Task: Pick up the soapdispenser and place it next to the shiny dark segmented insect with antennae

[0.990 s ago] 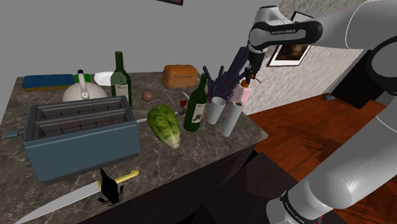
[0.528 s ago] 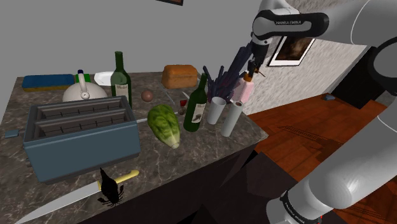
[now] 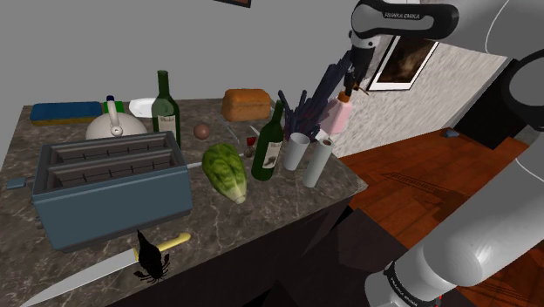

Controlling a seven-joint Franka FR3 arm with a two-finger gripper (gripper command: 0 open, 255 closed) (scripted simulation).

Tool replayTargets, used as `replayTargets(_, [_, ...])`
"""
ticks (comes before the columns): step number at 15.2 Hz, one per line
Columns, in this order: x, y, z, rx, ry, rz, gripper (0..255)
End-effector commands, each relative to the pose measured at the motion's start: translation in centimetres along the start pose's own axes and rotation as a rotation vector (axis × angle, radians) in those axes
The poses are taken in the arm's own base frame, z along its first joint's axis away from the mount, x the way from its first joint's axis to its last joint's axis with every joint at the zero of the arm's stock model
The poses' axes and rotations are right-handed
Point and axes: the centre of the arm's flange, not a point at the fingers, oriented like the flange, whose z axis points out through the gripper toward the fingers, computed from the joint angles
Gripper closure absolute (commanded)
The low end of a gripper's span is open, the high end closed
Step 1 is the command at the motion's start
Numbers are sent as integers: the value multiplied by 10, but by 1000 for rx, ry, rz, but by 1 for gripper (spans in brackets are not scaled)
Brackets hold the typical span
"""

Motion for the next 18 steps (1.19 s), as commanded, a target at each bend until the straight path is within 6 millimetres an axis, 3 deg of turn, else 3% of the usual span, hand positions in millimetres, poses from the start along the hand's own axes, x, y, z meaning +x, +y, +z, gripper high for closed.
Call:
replayTargets(1, [-1, 2, -10, 0, 0, 0, 255])
replayTargets(18, [-11, 23, -97, 0, 0, 0, 255])
